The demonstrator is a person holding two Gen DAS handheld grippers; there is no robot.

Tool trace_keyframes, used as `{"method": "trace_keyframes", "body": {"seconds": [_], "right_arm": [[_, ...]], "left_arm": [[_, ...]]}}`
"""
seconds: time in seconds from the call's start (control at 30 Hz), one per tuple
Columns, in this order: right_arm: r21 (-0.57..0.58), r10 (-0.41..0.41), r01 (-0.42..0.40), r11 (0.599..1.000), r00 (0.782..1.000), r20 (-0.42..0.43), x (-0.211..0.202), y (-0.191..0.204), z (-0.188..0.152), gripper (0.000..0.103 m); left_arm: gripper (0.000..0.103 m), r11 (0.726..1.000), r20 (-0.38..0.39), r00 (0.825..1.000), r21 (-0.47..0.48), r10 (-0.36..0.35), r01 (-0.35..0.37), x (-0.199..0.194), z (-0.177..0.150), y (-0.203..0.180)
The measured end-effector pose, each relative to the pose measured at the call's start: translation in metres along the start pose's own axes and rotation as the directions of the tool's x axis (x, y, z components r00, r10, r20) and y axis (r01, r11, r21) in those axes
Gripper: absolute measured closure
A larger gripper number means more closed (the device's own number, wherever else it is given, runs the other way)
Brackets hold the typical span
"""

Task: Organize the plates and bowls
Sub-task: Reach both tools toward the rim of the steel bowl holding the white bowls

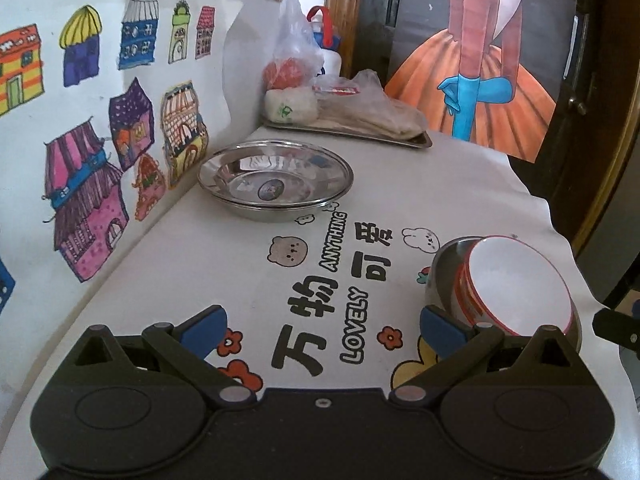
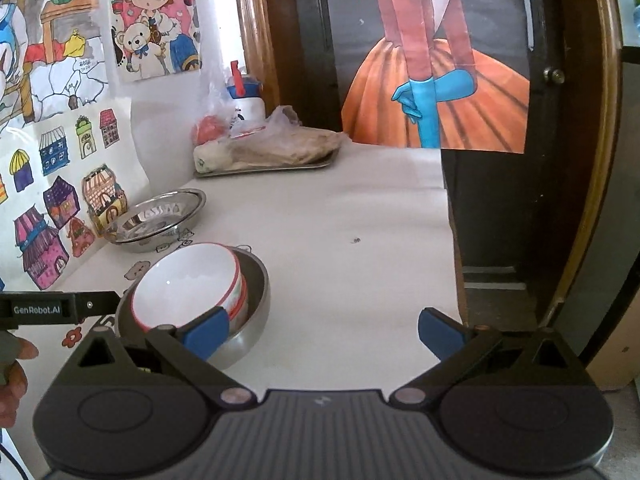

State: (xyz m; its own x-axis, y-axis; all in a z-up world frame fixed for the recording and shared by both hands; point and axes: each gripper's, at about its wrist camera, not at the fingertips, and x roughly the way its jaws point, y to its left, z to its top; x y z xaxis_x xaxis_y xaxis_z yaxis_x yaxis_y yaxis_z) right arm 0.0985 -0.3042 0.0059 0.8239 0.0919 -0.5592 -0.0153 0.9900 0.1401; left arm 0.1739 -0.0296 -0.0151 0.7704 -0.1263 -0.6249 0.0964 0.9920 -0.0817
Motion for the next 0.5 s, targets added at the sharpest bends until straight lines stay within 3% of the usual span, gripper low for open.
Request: {"method": "trace_keyframes", "body": {"seconds": [0.13,0.5], "right_arm": [[-0.034,0.004,-0.005,0.999,1.0,-0.016,0.008,-0.003,0.007,0.0],[-0.064,0.063,-0.074,0.995,0.984,-0.166,0.036,-0.003,0.026,0.001]], "left_arm": [[0.001,1.0,-0.005,1.0,0.009,-0.016,0.016,0.004,0.004,-0.003],[0.004,0.998,-0.063,0.998,0.061,0.006,-0.002,0.019,0.009,-0.01]]}}
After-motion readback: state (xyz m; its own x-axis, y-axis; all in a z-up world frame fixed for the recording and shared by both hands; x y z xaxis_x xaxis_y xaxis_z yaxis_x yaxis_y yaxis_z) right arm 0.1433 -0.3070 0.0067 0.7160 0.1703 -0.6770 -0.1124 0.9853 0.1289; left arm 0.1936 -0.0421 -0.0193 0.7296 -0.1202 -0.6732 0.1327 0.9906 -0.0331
